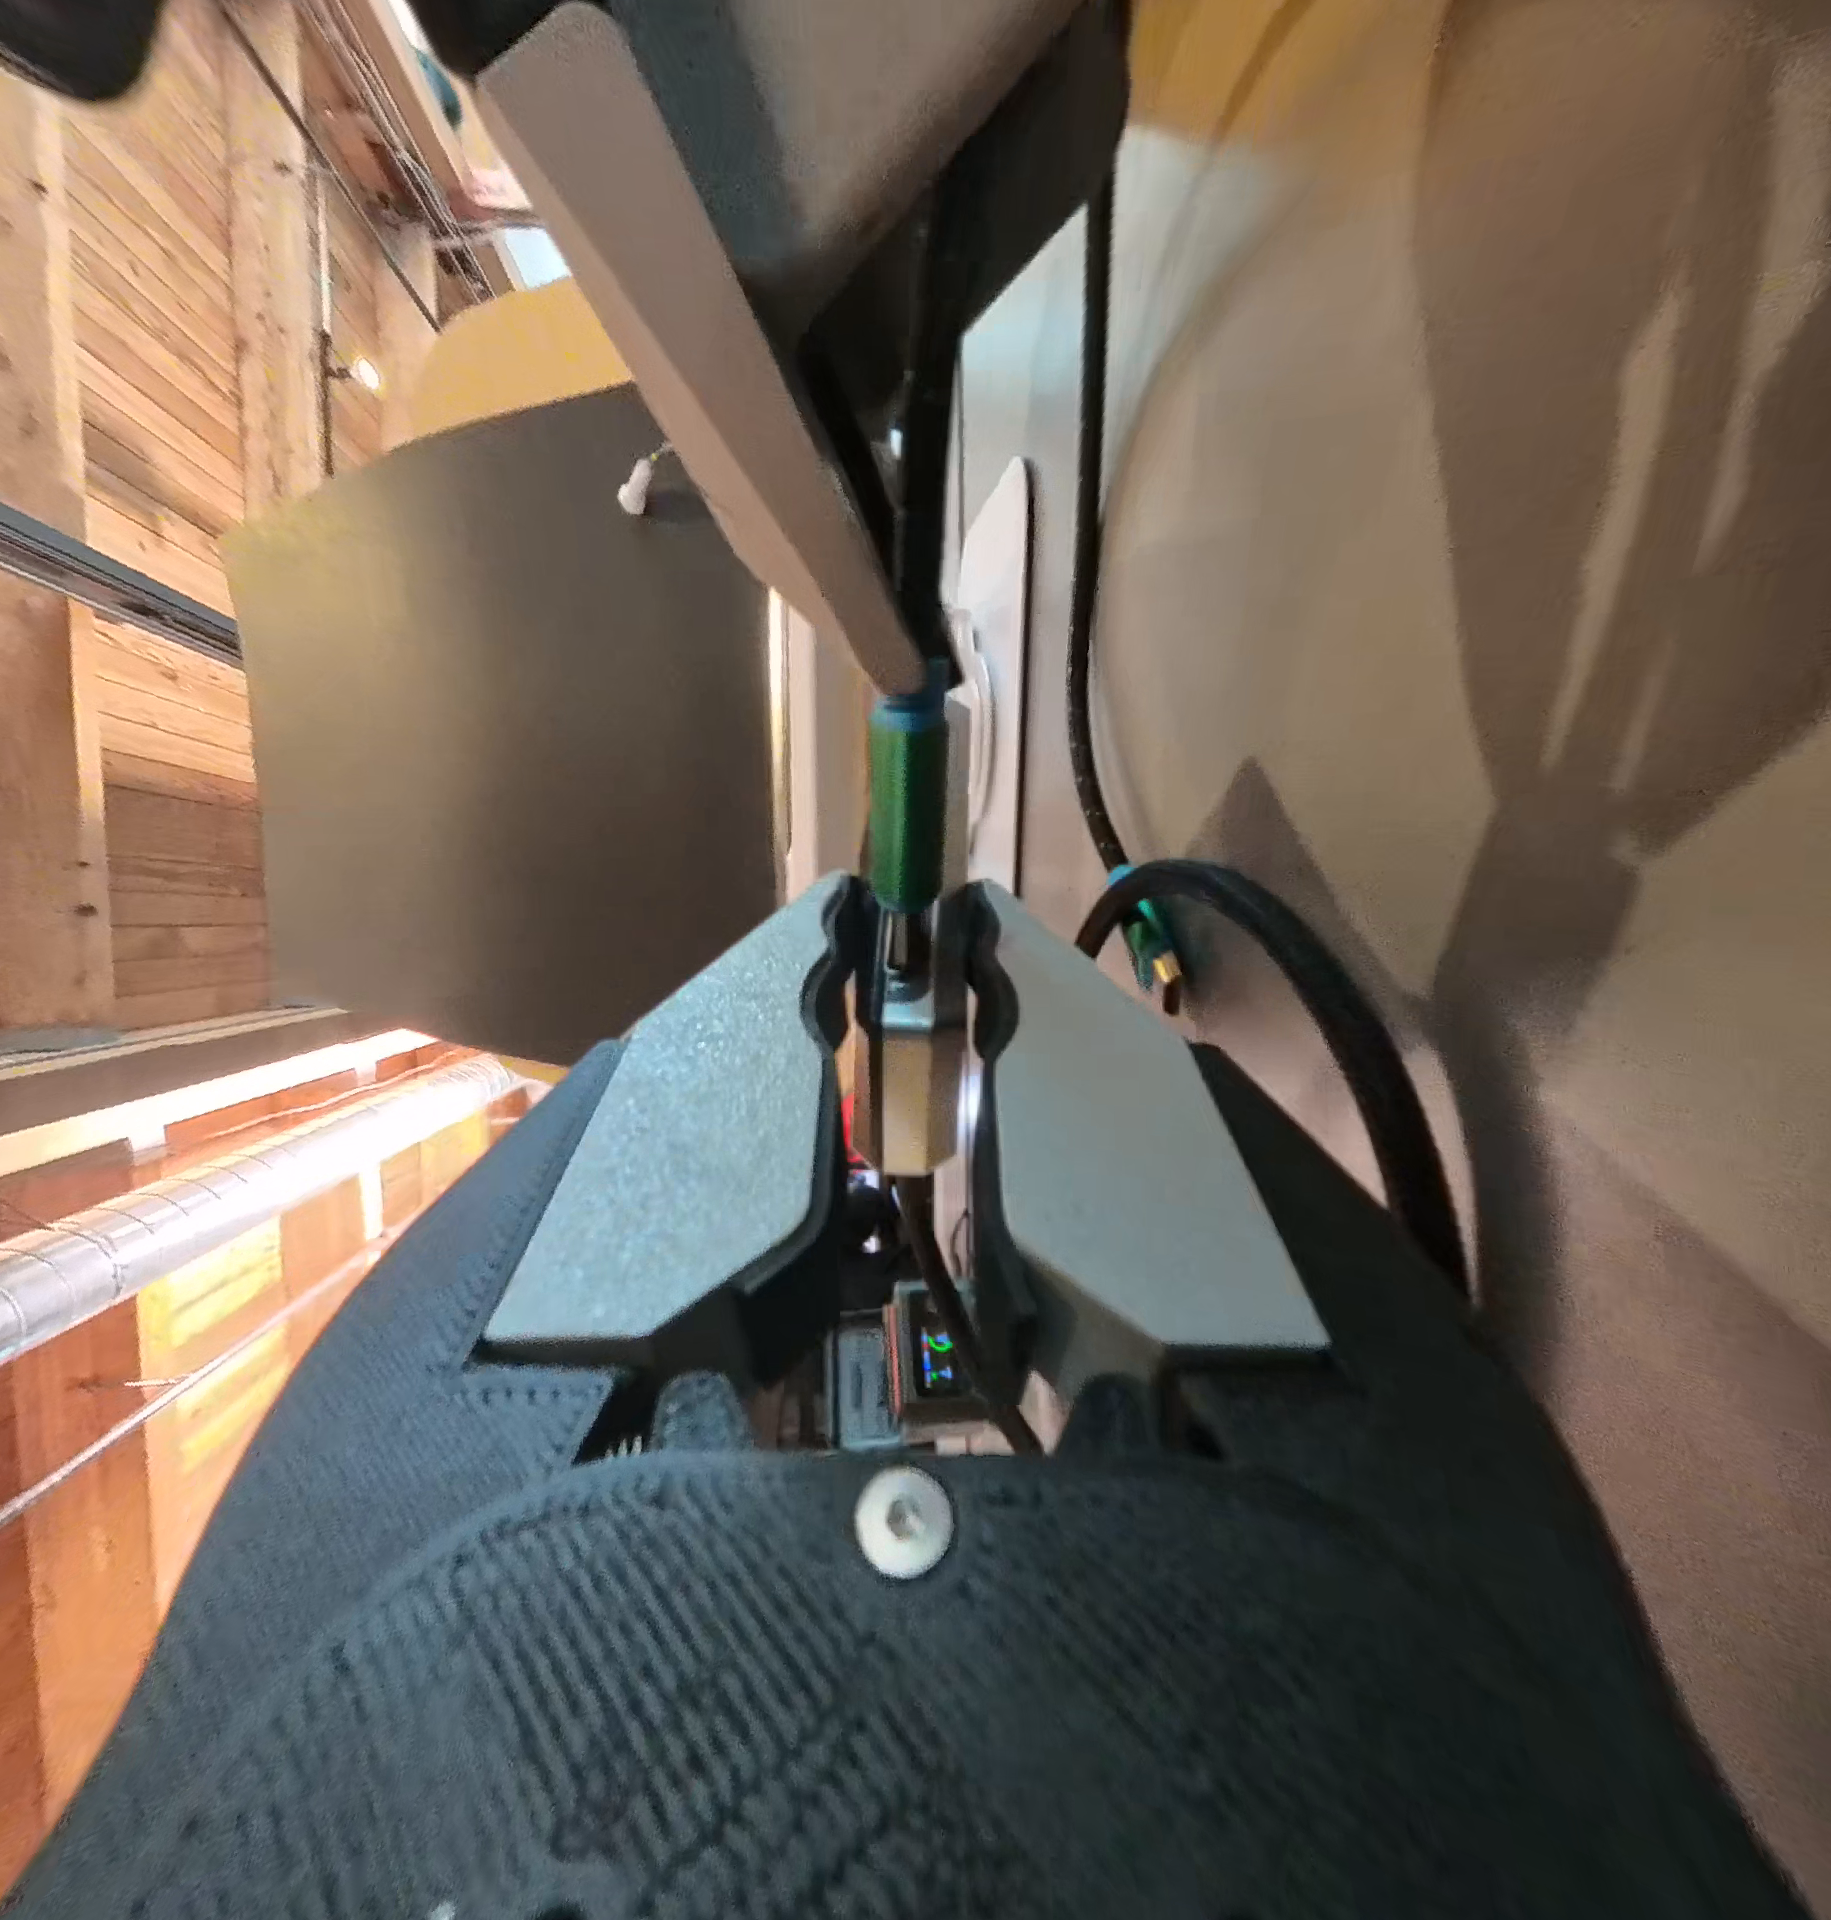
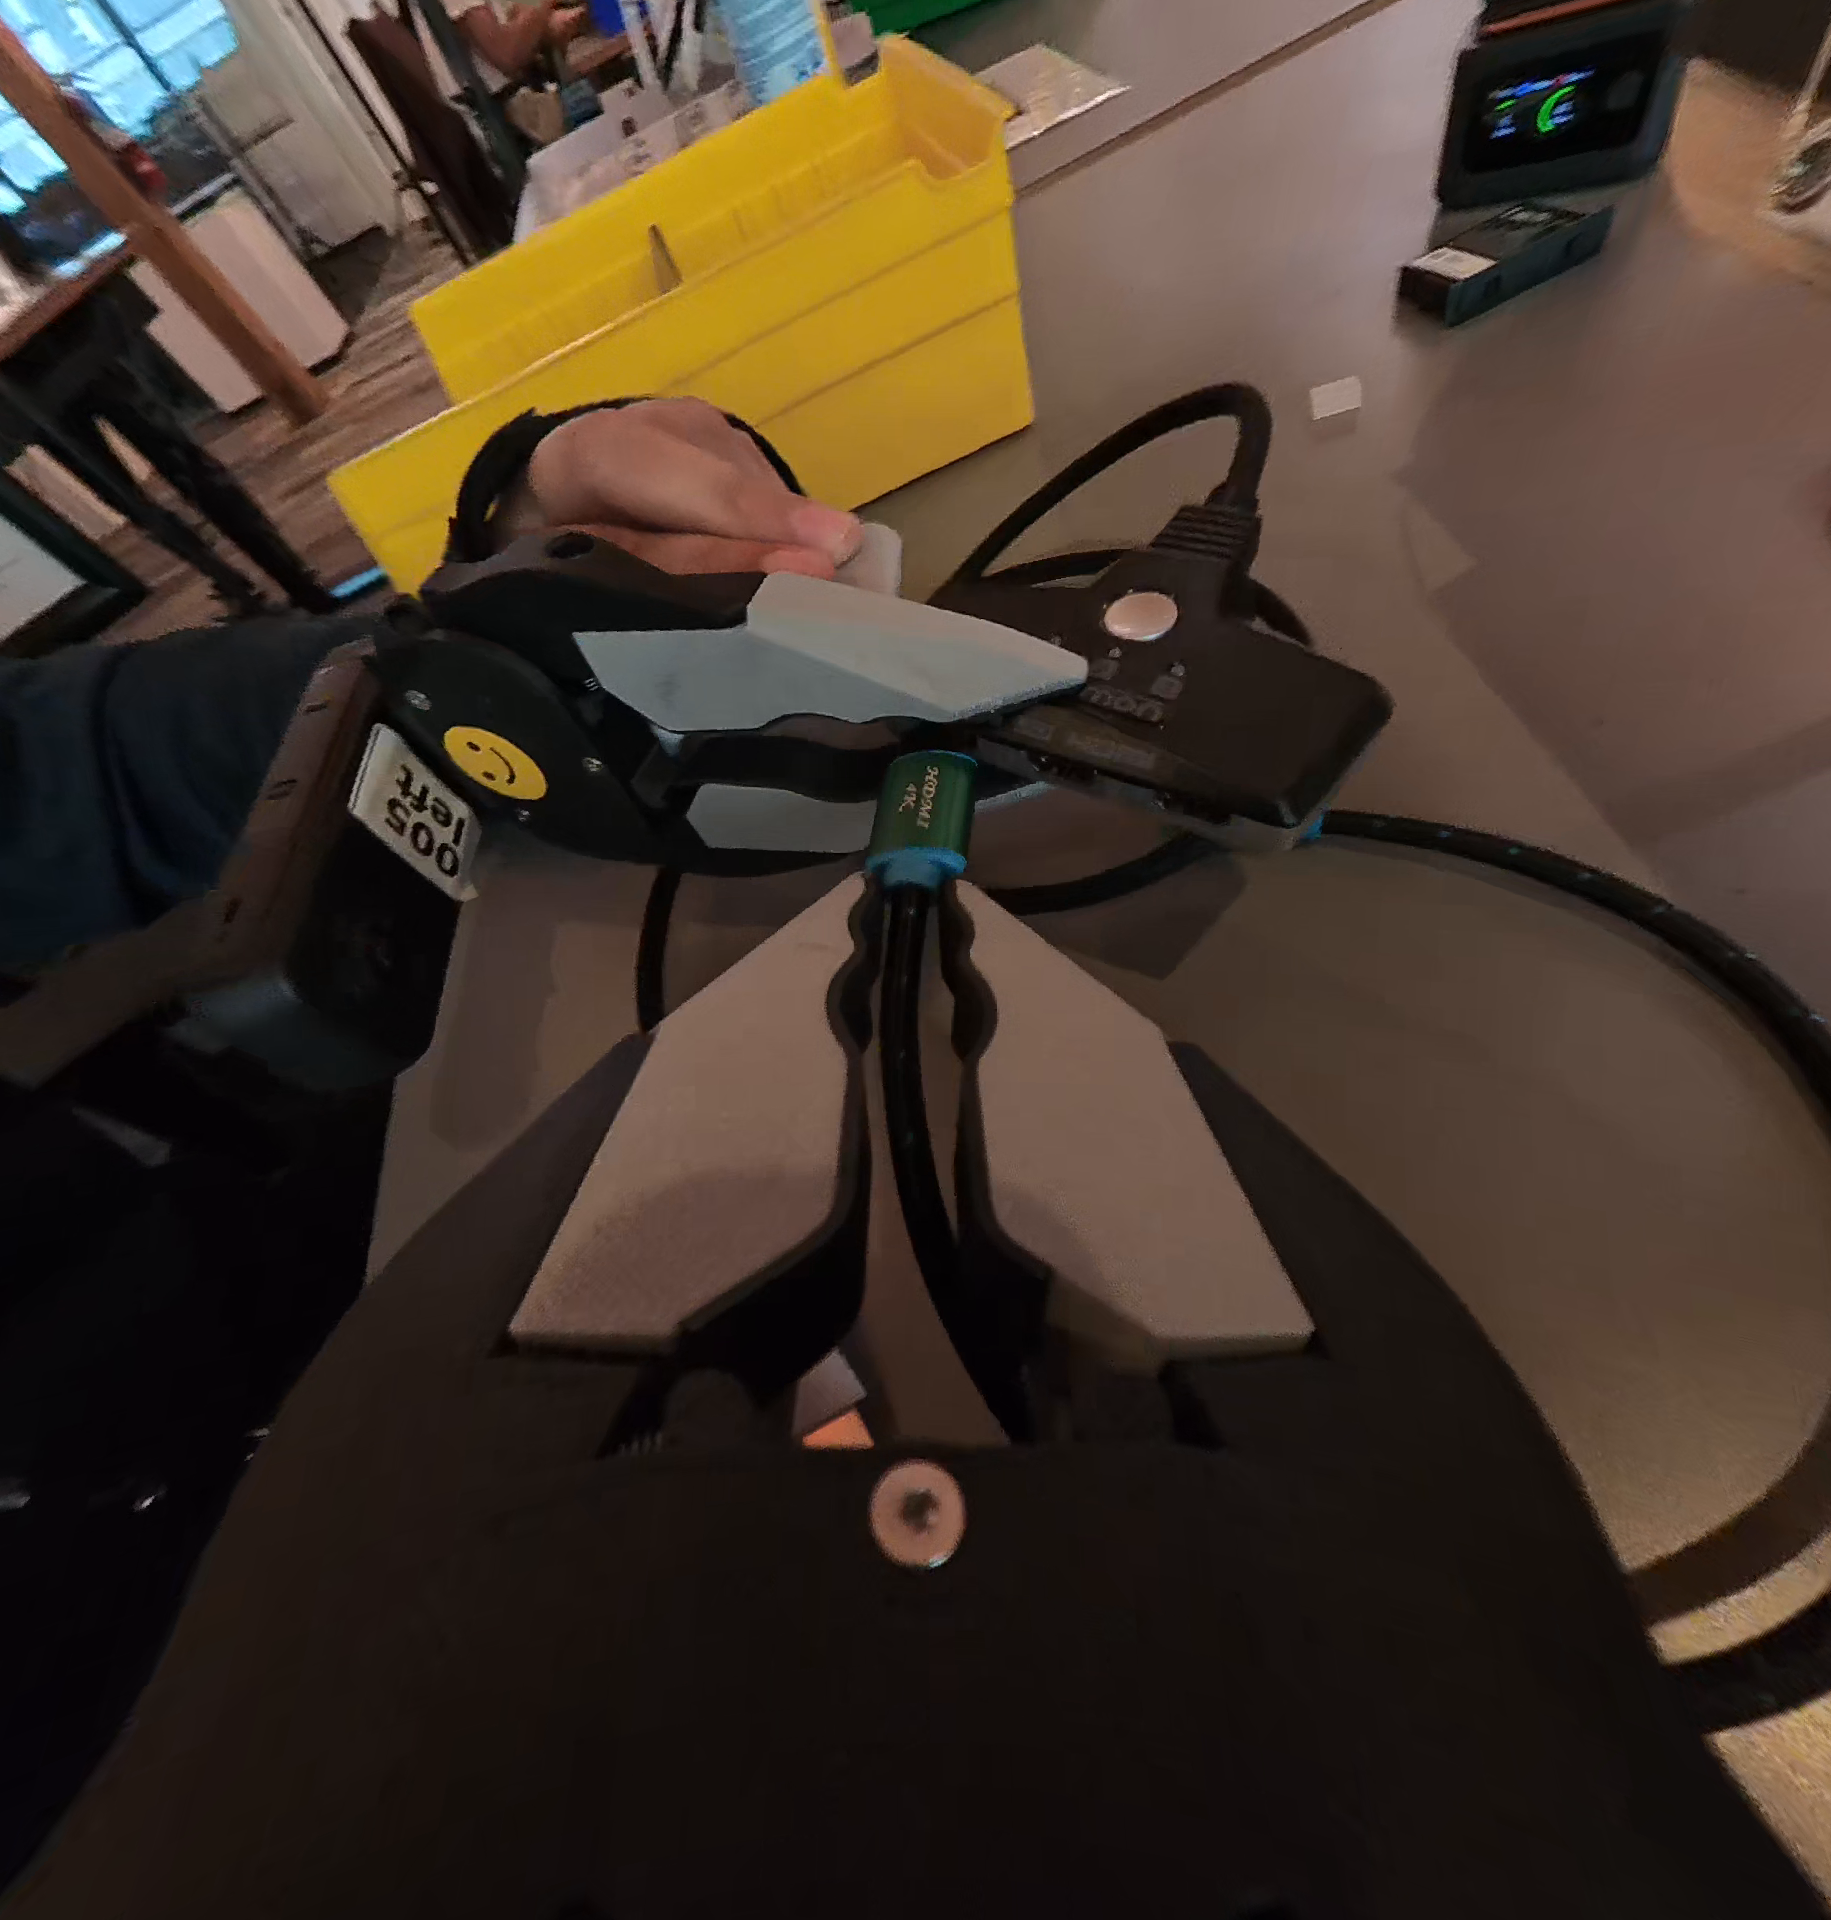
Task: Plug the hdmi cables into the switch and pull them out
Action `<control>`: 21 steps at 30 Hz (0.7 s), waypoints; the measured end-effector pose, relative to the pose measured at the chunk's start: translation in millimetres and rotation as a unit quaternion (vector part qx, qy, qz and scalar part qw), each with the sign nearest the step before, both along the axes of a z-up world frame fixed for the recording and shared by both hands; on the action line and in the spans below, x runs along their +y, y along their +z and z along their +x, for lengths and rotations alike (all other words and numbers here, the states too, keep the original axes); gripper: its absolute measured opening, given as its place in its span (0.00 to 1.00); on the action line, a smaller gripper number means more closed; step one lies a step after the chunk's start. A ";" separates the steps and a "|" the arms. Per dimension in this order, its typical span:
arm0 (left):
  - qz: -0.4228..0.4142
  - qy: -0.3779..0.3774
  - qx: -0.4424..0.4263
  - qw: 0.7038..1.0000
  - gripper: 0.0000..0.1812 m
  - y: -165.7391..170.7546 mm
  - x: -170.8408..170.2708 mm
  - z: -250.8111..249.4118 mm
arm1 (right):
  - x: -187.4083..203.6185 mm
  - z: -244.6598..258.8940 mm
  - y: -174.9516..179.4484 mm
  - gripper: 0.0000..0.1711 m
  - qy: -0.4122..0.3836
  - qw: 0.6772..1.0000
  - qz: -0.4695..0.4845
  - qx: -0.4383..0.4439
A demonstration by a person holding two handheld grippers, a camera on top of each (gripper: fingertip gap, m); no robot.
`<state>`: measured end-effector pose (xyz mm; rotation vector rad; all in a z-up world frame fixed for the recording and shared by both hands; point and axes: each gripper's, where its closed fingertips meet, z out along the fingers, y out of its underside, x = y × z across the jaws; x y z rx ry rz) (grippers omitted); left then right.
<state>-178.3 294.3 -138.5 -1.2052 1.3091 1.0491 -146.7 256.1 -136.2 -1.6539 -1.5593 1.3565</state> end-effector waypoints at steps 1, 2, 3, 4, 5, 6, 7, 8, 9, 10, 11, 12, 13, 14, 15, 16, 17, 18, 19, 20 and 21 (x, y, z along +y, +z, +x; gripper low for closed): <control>-0.006 0.005 -0.002 1.000 0.10 -1.8 1.5 -1.2 | 2.0 -1.0 0.3 0.04 -0.011 1.000 0.009 -0.002; -0.008 0.009 -0.001 1.000 0.10 -2.8 2.7 -2.1 | 3.3 -1.7 0.3 0.05 -0.019 1.000 0.015 -0.005; -0.009 0.014 0.000 1.000 0.10 -3.1 3.6 -2.8 | 4.0 -2.2 0.0 0.04 -0.026 0.999 0.020 -0.006; -0.010 0.017 0.000 1.000 0.10 -3.6 4.2 -3.3 | 4.7 -2.5 -0.4 0.04 -0.033 0.999 0.022 -0.008; -0.014 0.019 -0.001 1.000 0.10 -4.6 5.0 -3.6 | 5.2 -2.7 -1.0 0.04 -0.038 0.999 0.021 -0.010; -0.017 0.021 -0.003 1.000 0.10 -5.9 5.7 -3.7 | 5.8 -2.9 -1.7 0.05 -0.043 0.999 0.019 -0.012; -0.019 0.022 -0.004 1.000 0.10 -6.6 6.5 -3.7 | 6.4 -2.7 -2.3 0.05 -0.045 0.999 0.018 -0.014; -0.019 0.021 -0.006 1.000 0.10 -6.9 7.1 -3.4 | 7.0 -2.3 -2.5 0.04 -0.047 0.999 0.017 -0.016; -0.022 0.020 -0.010 1.000 0.10 -7.8 7.8 -3.2 | 7.6 -2.0 -3.0 0.05 -0.048 0.999 0.018 -0.017; -0.027 0.020 -0.015 0.999 0.10 -9.4 8.3 -2.7 | 8.0 -1.7 -3.7 0.04 -0.048 0.998 0.020 -0.020; -0.030 0.021 -0.017 0.999 0.10 -10.2 8.6 -2.7 | 8.3 -1.5 -4.4 0.05 -0.049 0.998 0.021 -0.021; -0.031 0.021 -0.020 0.999 0.10 -10.6 8.9 -2.6 | 8.2 -1.5 -4.8 0.05 -0.049 0.998 0.022 -0.022; -0.032 0.019 -0.024 0.999 0.10 -11.0 8.9 -2.4 | 7.9 -1.3 -5.2 0.05 -0.048 0.998 0.023 -0.022; -0.032 0.016 -0.028 0.999 0.10 -10.9 8.7 -2.3 | 7.6 -1.0 -5.6 0.05 -0.045 0.998 0.024 -0.023; -0.032 0.015 -0.034 0.999 0.10 -10.2 8.5 -2.4 | 7.2 -0.8 -5.4 0.05 -0.044 0.999 0.023 -0.022; -0.032 0.013 -0.040 0.999 0.10 -9.4 8.1 -2.6 | 6.7 -0.8 -4.8 0.05 -0.043 0.999 0.021 -0.021; -0.034 0.013 -0.044 0.998 0.10 -8.6 7.7 -2.6 | 6.1 -0.8 -4.0 0.04 -0.041 0.999 0.018 -0.019; -0.038 0.013 -0.048 0.998 0.10 -8.7 7.5 -2.5 | 6.2 -0.7 -3.2 0.04 -0.040 0.999 0.017 -0.017; -0.043 0.012 -0.048 0.998 0.10 -9.4 7.5 -2.4 | 6.4 -0.3 -2.5 0.04 -0.040 0.999 0.017 -0.016; -0.042 0.011 -0.044 0.998 0.10 -9.5 7.5 -2.2 | 6.5 -0.1 -1.8 0.04 -0.039 0.999 0.018 -0.014; -0.039 0.010 -0.040 0.998 0.10 -8.7 7.2 -2.0 | 6.1 0.2 -1.1 0.04 -0.037 0.999 0.021 -0.012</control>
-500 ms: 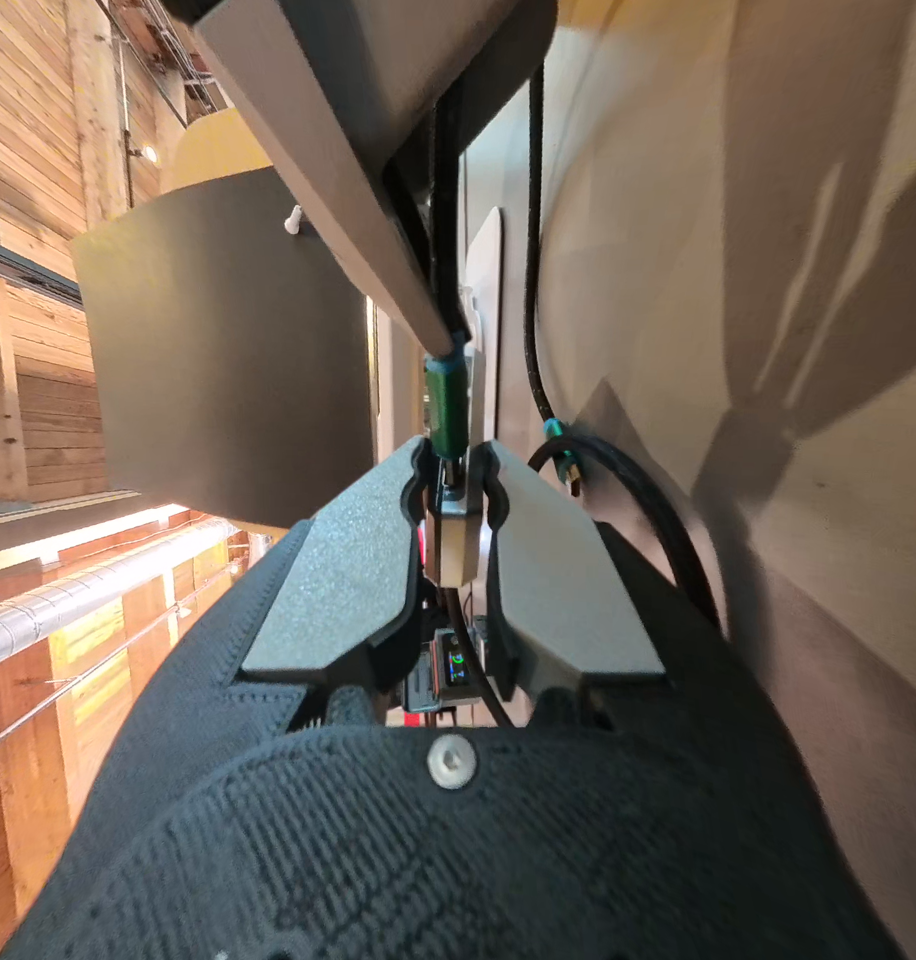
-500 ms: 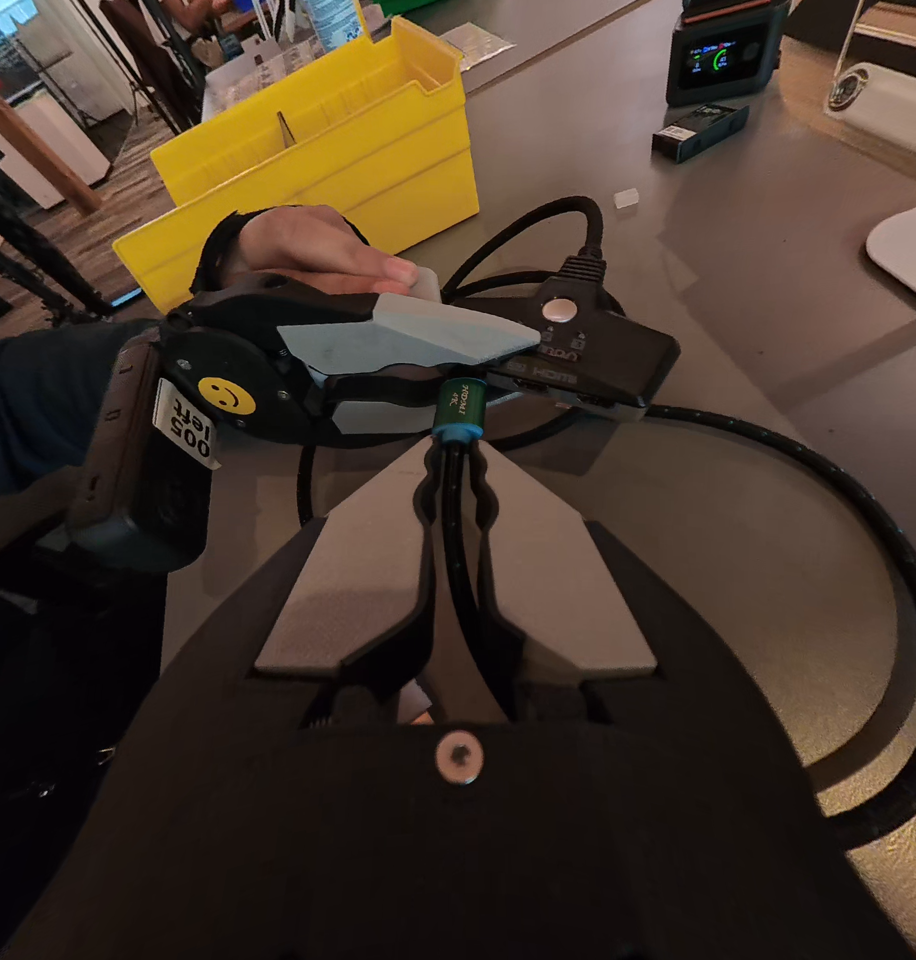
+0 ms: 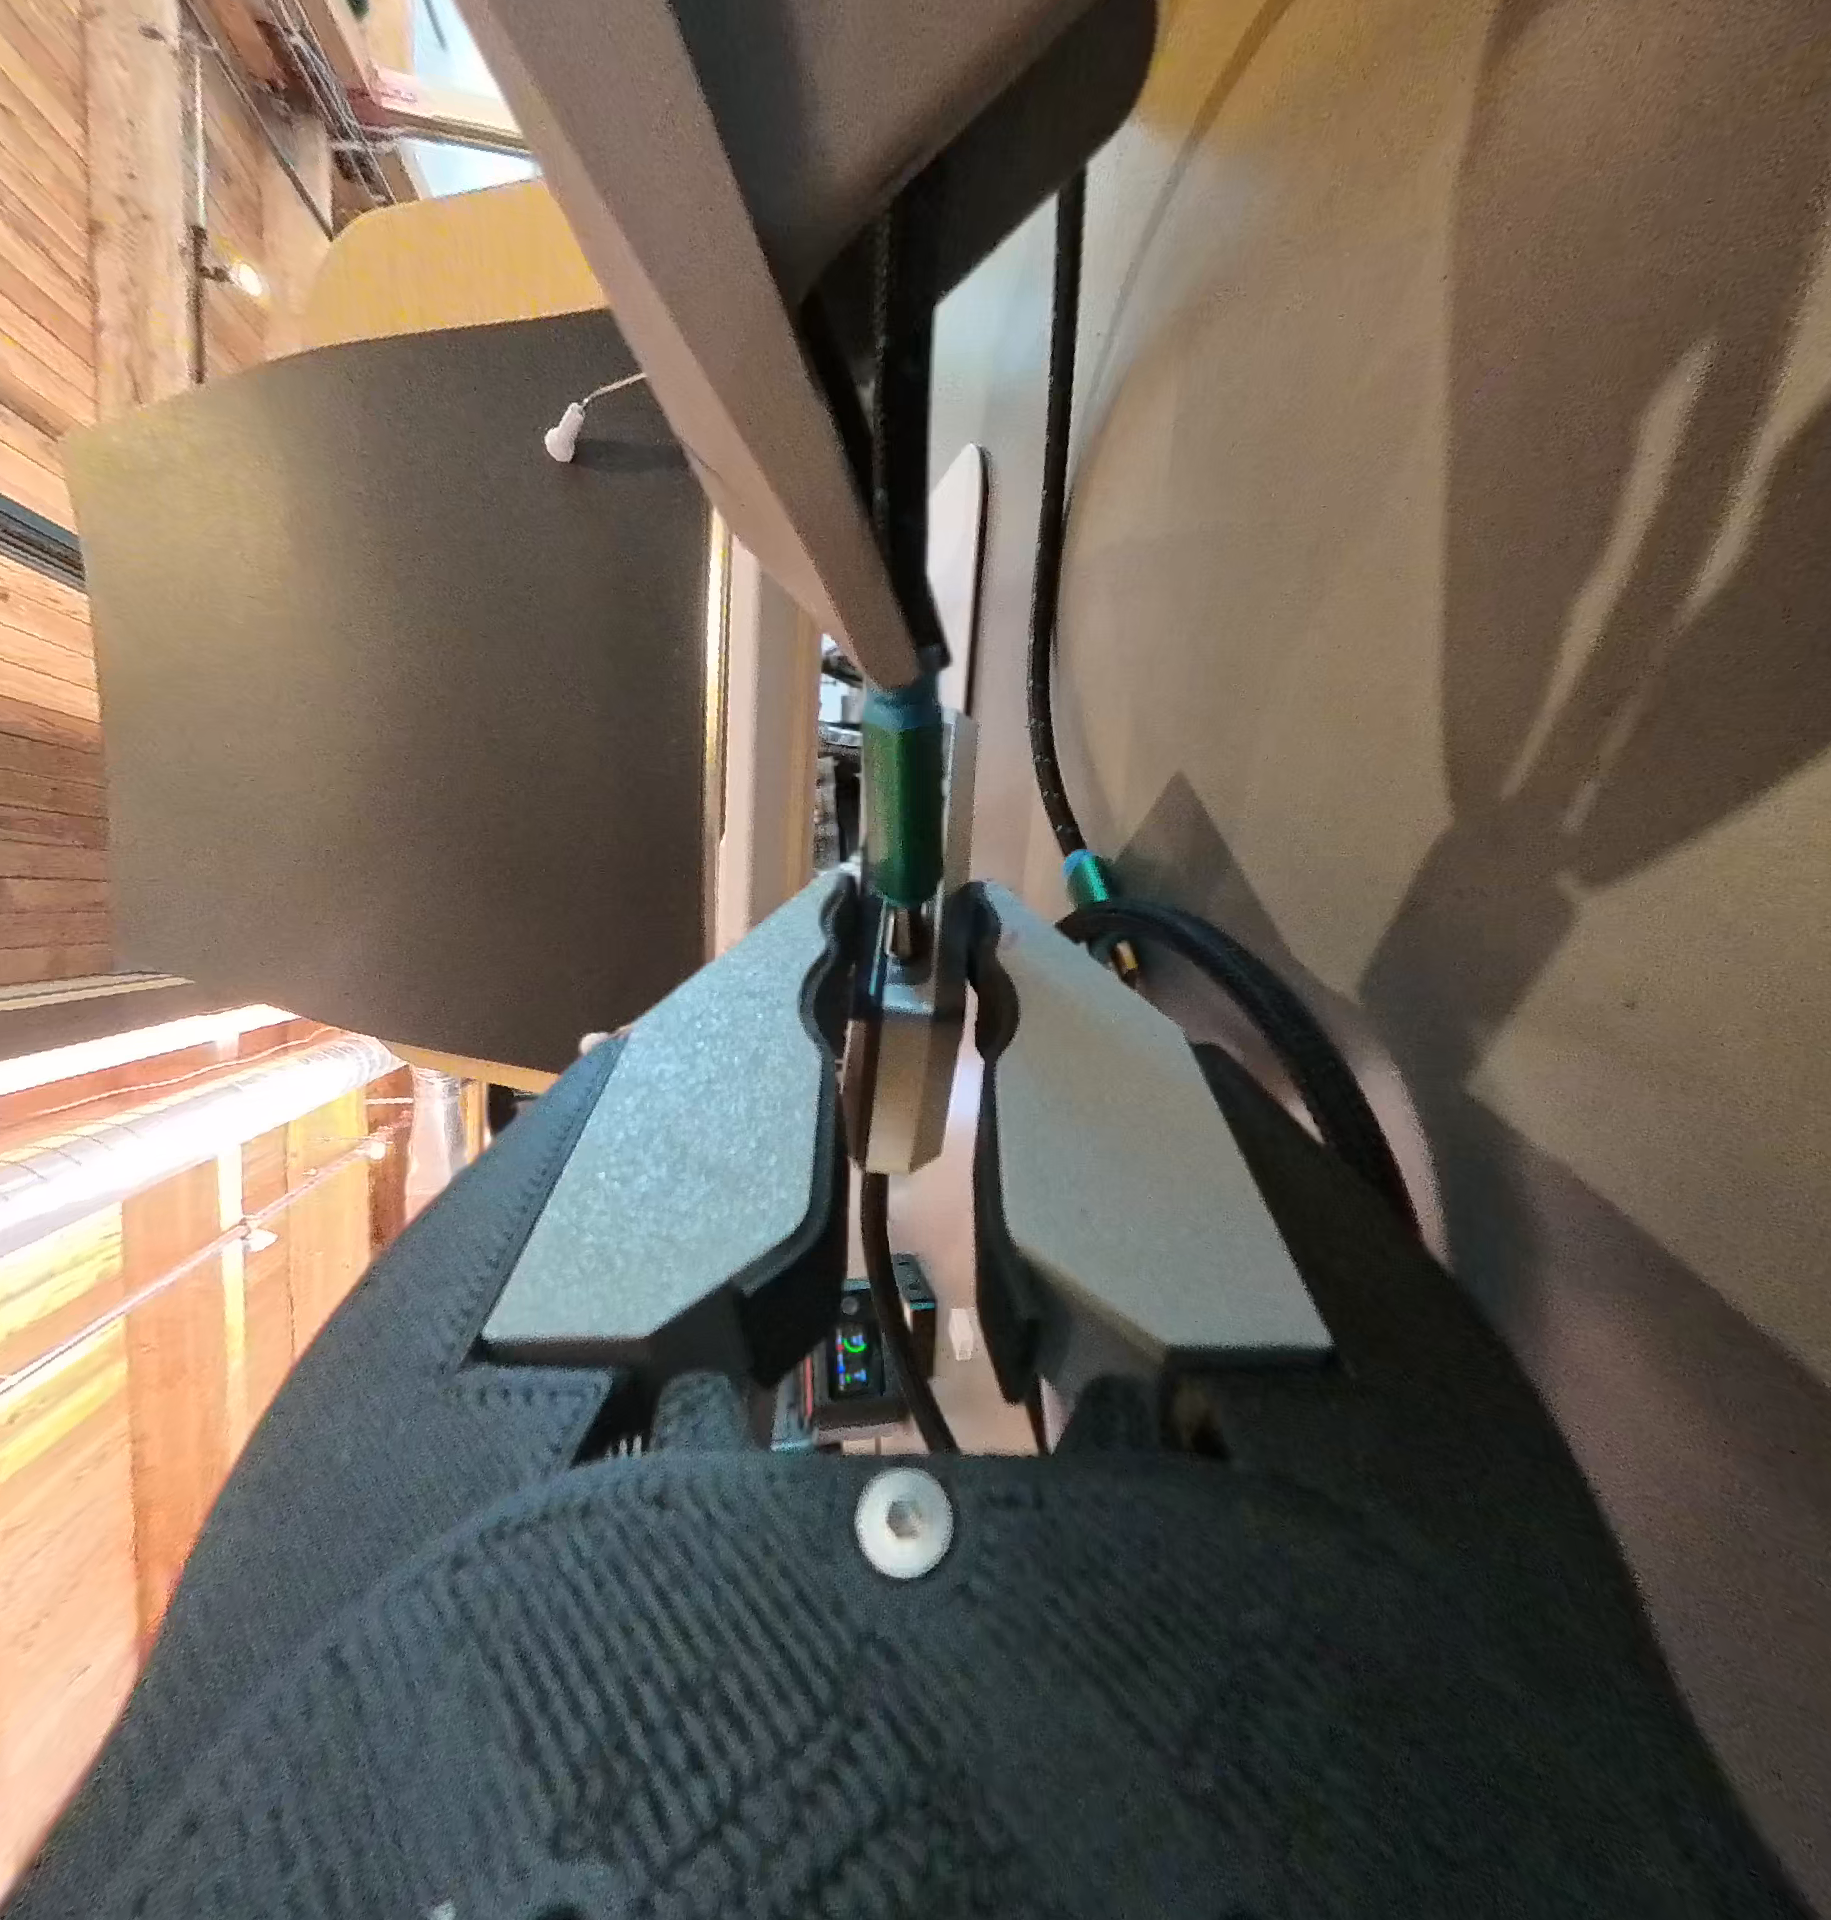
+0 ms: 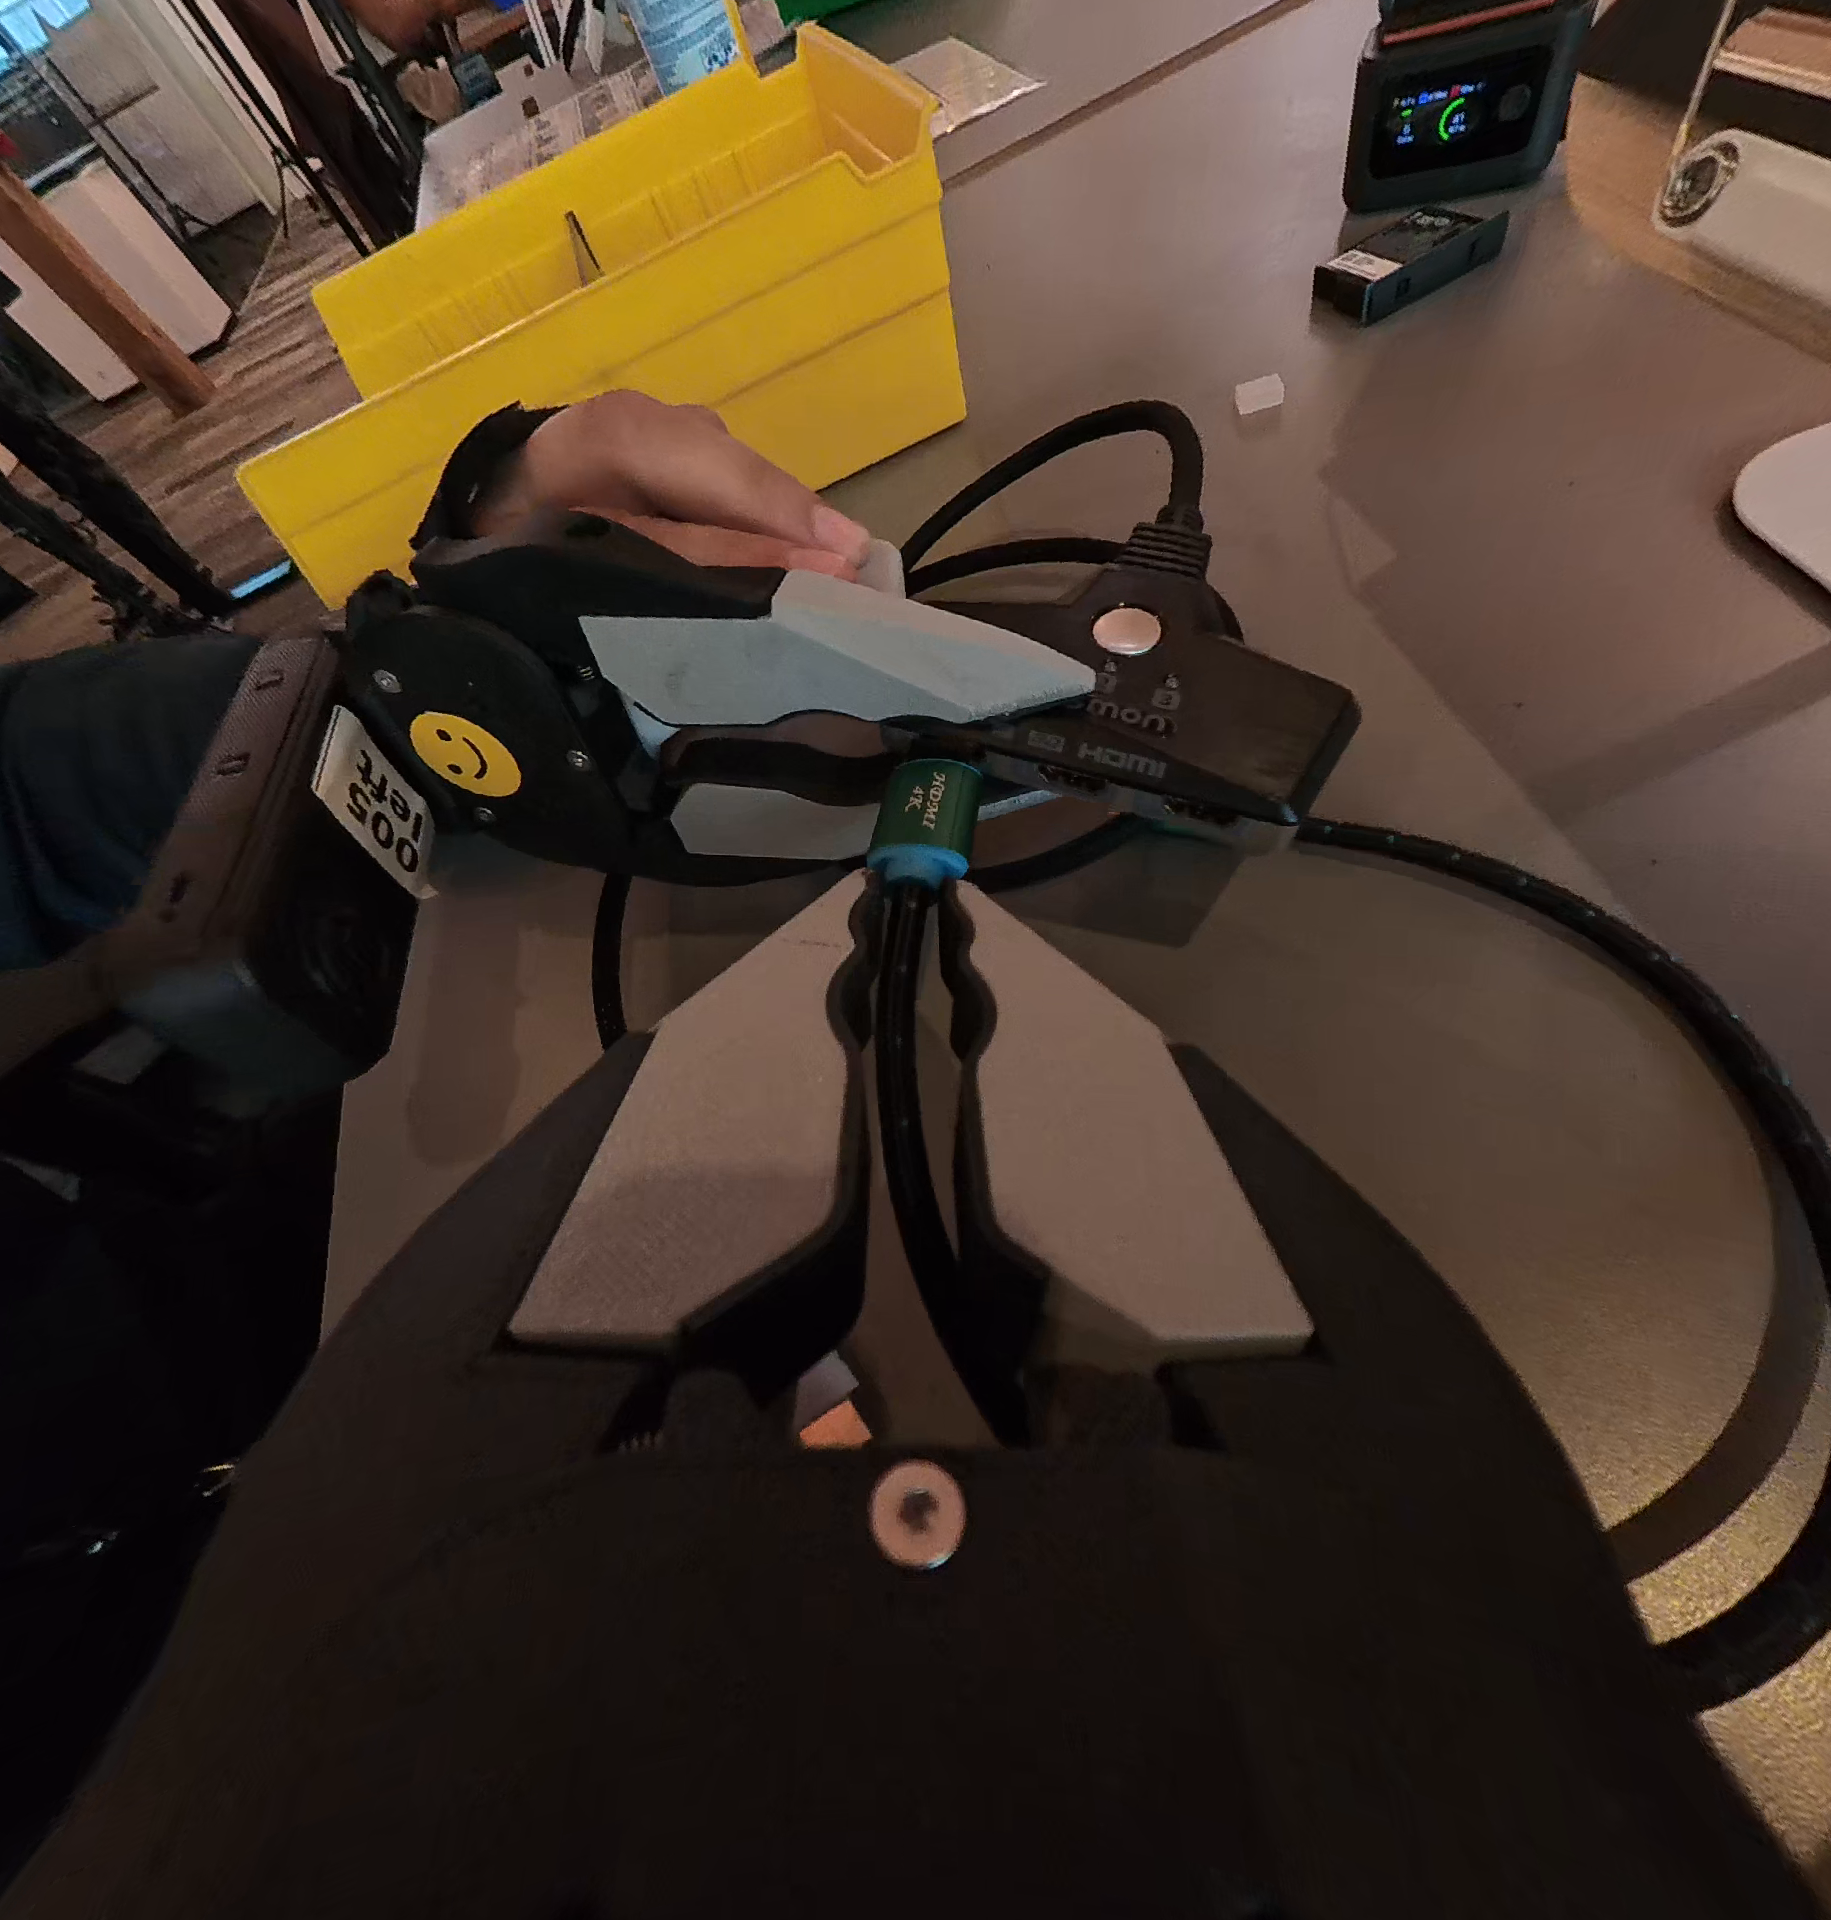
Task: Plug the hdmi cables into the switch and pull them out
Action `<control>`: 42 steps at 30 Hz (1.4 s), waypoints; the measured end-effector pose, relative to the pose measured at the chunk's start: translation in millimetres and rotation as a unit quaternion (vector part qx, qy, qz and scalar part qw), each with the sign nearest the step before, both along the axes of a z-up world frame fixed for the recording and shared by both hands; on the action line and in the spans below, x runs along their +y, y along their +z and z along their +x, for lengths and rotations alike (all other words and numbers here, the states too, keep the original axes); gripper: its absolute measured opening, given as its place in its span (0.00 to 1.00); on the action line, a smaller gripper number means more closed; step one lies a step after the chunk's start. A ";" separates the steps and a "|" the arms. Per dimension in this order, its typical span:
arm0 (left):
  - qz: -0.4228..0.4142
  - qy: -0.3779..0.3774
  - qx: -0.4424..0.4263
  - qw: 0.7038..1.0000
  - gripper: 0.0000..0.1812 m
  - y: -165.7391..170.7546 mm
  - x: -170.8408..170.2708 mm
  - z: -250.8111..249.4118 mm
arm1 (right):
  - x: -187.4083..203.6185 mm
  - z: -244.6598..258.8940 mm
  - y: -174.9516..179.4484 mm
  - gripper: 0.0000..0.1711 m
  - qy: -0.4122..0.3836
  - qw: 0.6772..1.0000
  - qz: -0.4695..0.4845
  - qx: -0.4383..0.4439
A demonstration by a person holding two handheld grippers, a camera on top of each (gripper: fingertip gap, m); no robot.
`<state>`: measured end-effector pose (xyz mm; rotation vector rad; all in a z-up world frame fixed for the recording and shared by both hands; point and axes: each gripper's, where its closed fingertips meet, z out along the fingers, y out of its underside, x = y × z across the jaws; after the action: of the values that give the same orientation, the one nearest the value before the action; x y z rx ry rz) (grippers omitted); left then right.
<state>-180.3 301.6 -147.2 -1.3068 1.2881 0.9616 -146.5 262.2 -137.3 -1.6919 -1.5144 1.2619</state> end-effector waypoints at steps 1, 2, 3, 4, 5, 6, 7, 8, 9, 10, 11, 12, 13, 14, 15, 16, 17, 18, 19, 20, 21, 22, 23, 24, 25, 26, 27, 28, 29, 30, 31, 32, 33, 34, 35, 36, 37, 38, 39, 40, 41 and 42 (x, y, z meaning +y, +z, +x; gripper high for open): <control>0.001 -0.001 0.002 1.000 0.10 0.3 -0.6 0.2 | -0.7 0.3 0.0 0.04 0.003 1.000 0.004 0.000; 0.000 -0.001 0.004 1.000 0.10 0.0 -1.1 0.2 | -1.7 0.4 -0.8 0.04 0.006 1.000 0.007 -0.001; -0.003 0.000 0.004 1.000 0.10 -0.8 -1.5 -0.2 | -2.5 0.3 -1.9 0.04 0.008 1.000 0.009 -0.003; -0.006 0.000 0.004 1.000 0.10 -1.7 -1.7 -0.5 | -3.0 0.3 -2.9 0.04 0.009 1.000 0.010 -0.005; -0.009 0.007 0.007 1.000 0.10 -2.8 -0.9 -2.8 | -3.8 0.4 -2.3 0.05 0.011 1.000 0.008 -0.005; -0.012 0.020 0.012 1.000 0.10 -4.4 0.7 -7.7 | -3.4 0.7 0.6 0.04 0.010 1.000 0.005 0.002; -0.017 0.030 0.015 0.999 0.10 -5.9 1.5 -11.8 | -1.0 1.7 4.5 0.04 0.004 1.000 0.005 0.011; -0.018 0.029 0.012 0.999 0.10 -5.4 0.9 -13.1 | 2.9 3.2 7.5 0.04 -0.006 1.000 0.007 0.016; -0.017 0.021 0.006 1.000 0.10 -3.8 -0.7 -12.0 | 7.8 4.8 8.7 0.04 -0.017 1.000 0.010 0.018; -0.016 0.018 -0.001 1.000 0.10 -2.2 -2.0 -10.8 | 11.9 6.0 8.1 0.04 -0.027 0.999 0.012 0.015; -0.014 0.019 -0.003 1.000 0.10 -0.7 -2.6 -10.0 | 14.2 6.5 5.7 0.05 -0.032 0.999 0.014 0.009; -0.010 0.020 -0.002 1.000 0.10 0.9 -2.8 -9.1 | 15.4 6.3 2.5 0.05 -0.036 0.999 0.014 0.002; -0.006 0.021 -0.002 1.000 0.10 2.3 -2.7 -8.0 | 16.0 5.9 -0.1 0.05 -0.038 0.999 0.013 -0.003; -0.005 0.020 -0.002 1.000 0.10 2.7 -2.6 -6.8 | 16.3 5.3 -2.3 0.05 -0.039 0.999 0.011 -0.007; -0.007 0.018 -0.003 1.000 0.10 2.2 -2.7 -5.8 | 16.6 4.8 -3.7 0.05 -0.040 0.999 0.008 -0.009; -0.009 0.016 -0.004 1.000 0.10 1.5 -3.0 -5.1 | 16.9 4.5 -3.7 0.05 -0.040 0.999 0.003 -0.008; -0.008 0.014 -0.003 1.000 0.10 1.4 -3.5 -4.6 | 17.6 4.7 -3.0 0.04 -0.042 0.999 0.000 -0.006; -0.006 0.012 -0.001 1.000 0.10 2.2 -4.0 -4.1 | 18.8 5.1 -2.6 0.04 -0.045 0.999 -0.003 -0.005; -0.001 0.011 -0.001 1.000 0.10 4.1 -4.6 -3.9 | 20.2 5.9 -2.9 0.05 -0.048 0.999 -0.006 -0.006; 0.003 0.011 -0.002 1.000 0.10 6.0 -4.9 -3.8 | 21.0 6.5 -3.0 0.05 -0.049 0.999 -0.008 -0.006; 0.004 0.011 -0.004 1.000 0.10 7.4 -5.2 -3.8 | 21.2 6.7 -2.7 0.05 -0.049 0.999 -0.011 -0.005; 0.005 0.010 -0.007 1.000 0.10 8.5 -5.4 -3.8 | 20.8 6.7 -2.5 0.05 -0.048 0.999 -0.013 -0.004; 0.006 0.010 -0.008 1.000 0.10 9.2 -5.6 -4.0 | 20.4 6.5 -2.2 0.05 -0.047 0.999 -0.016 -0.003; 0.007 0.009 -0.007 1.000 0.10 9.4 -5.6 -4.2 | 19.8 6.2 -2.2 0.05 -0.046 0.999 -0.018 -0.002; 0.005 0.010 -0.007 1.000 0.10 8.8 -5.7 -4.2 | 19.0 5.9 -2.4 0.05 -0.044 0.999 -0.020 -0.002; 0.004 0.011 -0.005 1.000 0.10 8.4 -5.6 -4.4 | 18.5 5.7 -2.4 0.04 -0.043 0.999 -0.020 -0.002; 0.004 0.013 -0.002 1.000 0.10 8.3 -5.8 -4.6 | 18.5 5.5 -2.5 0.05 -0.043 0.999 -0.020 -0.002; 0.005 0.015 -0.002 1.000 0.10 8.7 -5.8 -4.7 | 18.2 5.3 -2.7 0.05 -0.043 0.999 -0.021 -0.002; 0.007 0.016 -0.003 1.000 0.10 9.5 -6.1 -4.5 | 17.9 5.2 -2.6 0.05 -0.042 0.999 -0.024 -0.001; 0.008 0.016 -0.004 1.000 0.10 10.5 -6.4 -4.4 | 17.6 5.2 -2.0 0.05 -0.041 0.999 -0.030 0.002; 0.008 0.015 -0.006 1.000 0.10 11.1 -6.7 -4.3 | 17.1 5.2 -1.4 0.05 -0.039 0.999 -0.036 0.004; 0.007 0.014 -0.008 1.000 0.10 11.0 -6.9 -3.9 | 16.4 5.2 -0.9 0.05 -0.036 0.998 -0.042 0.006; 0.007 0.015 -0.007 1.000 0.10 11.1 -6.8 -3.8 | 16.1 5.2 -0.8 0.04 -0.035 0.998 -0.045 0.007; 0.008 0.014 -0.004 1.000 0.10 11.1 -6.7 -3.5 | 16.0 5.3 -0.8 0.04 -0.034 0.998 -0.046 0.007; 0.009 0.015 -0.001 1.000 0.10 10.9 -6.6 -3.4 | 15.9 5.4 -0.9 0.05 -0.034 0.998 -0.046 0.006; 0.010 0.016 0.001 1.000 0.10 10.6 -6.5 -3.3 | 16.0 5.5 -1.3 0.05 -0.034 0.998 -0.046 0.005; 0.011 0.016 0.003 1.000 0.10 10.4 -6.4 -3.3 | 16.4 5.5 -1.5 0.04 -0.036 0.998 -0.047 0.004; 0.012 0.017 0.004 1.000 0.10 10.5 -6.3 -3.4 | 16.7 5.5 -1.6 0.05 -0.037 0.998 -0.049 0.005; 0.013 0.018 0.005 1.000 0.10 10.7 -6.2 -3.6 | 17.3 5.2 -1.5 0.04 -0.040 0.998 -0.054 0.006; 0.014 0.020 0.006 1.000 0.10 11.2 -5.9 -4.1 | 17.7 4.5 -0.9 0.04 -0.042 0.997 -0.061 0.009; 0.011 0.023 0.004 1.000 0.10 10.5 -5.4 -4.7 | 18.3 3.9 -0.8 0.04 -0.045 0.997 -0.067 0.011; 0.006 0.024 0.002 1.000 0.10 9.1 -5.0 -5.2 | 18.8 3.3 -1.6 0.04 -0.048 0.996 -0.072 0.011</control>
<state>-185.4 296.5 -138.1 -1.3337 1.2564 1.0041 -143.1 281.0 -138.8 -1.8125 -1.3418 1.3627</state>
